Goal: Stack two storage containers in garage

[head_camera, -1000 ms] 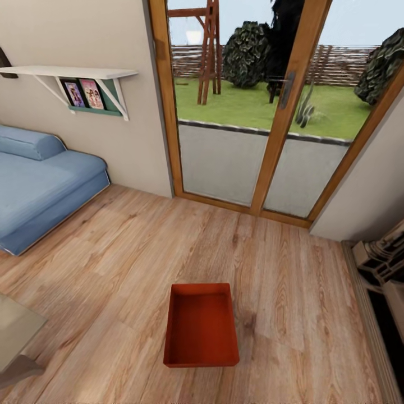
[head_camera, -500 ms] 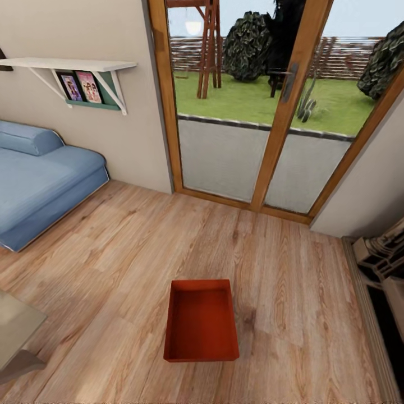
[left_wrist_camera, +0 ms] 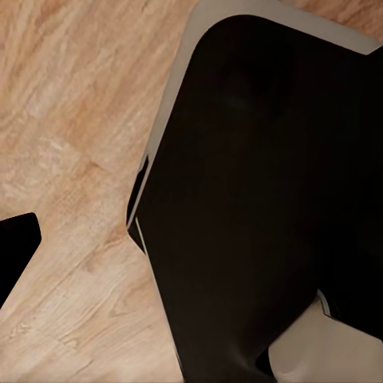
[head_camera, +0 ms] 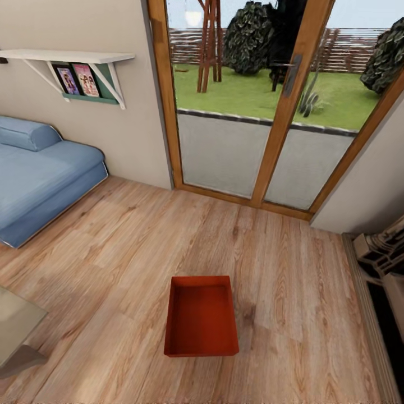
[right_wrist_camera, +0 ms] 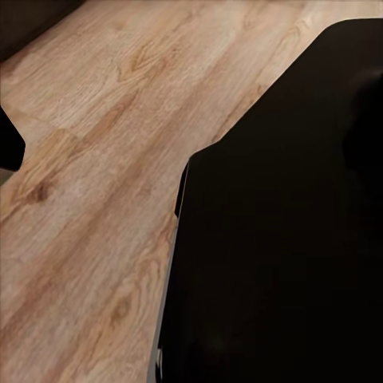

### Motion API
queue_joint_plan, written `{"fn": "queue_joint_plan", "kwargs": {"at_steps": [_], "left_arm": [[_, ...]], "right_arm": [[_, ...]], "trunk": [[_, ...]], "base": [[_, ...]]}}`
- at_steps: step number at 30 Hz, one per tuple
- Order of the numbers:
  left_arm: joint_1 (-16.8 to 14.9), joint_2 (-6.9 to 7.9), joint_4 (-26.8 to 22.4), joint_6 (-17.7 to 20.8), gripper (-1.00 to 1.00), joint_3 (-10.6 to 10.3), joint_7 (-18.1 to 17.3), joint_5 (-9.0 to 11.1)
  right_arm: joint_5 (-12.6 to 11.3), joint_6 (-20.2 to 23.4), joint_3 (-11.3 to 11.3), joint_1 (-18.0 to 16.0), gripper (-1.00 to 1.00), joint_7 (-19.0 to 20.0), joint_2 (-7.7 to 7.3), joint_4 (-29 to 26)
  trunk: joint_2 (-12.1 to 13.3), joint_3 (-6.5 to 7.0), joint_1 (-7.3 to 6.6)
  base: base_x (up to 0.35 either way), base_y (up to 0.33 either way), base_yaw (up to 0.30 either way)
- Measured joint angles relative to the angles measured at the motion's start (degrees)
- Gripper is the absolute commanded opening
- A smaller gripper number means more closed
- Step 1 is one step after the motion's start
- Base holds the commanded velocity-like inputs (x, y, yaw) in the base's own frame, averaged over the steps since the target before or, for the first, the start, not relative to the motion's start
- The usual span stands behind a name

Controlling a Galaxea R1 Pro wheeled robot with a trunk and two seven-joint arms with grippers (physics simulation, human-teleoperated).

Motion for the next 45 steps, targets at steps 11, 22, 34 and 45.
{"fn": "queue_joint_plan", "kwargs": {"at_steps": [11,22,34,45], "left_arm": [[0.00,-0.04,0.00,-0.02,1.00,0.02,0.00,0.00],[0.00,0.01,0.00,0.01,1.00,0.00,0.00,0.00],[0.00,0.02,0.00,0.00,1.00,0.00,0.00,0.00],[0.00,0.02,0.00,0.01,1.00,0.02,0.00,0.00]], "right_arm": [[0.20,0.00,0.00,0.00,1.00,0.00,0.00,0.00],[0.34,0.00,0.00,0.00,1.00,0.00,-0.01,0.00],[0.42,0.00,0.00,0.00,1.00,0.00,-0.01,0.00],[0.48,0.00,0.00,0.00,1.00,0.04,-0.01,0.00]], "trunk": [[0.00,-1.03,0.00],[0.00,-2.07,0.00],[0.00,-3.20,0.00],[0.00,-4.23,0.00]], "base": [[0.000,0.000,0.000],[0.000,0.000,0.000],[0.000,0.000,0.000],[0.000,0.000,0.000]]}}
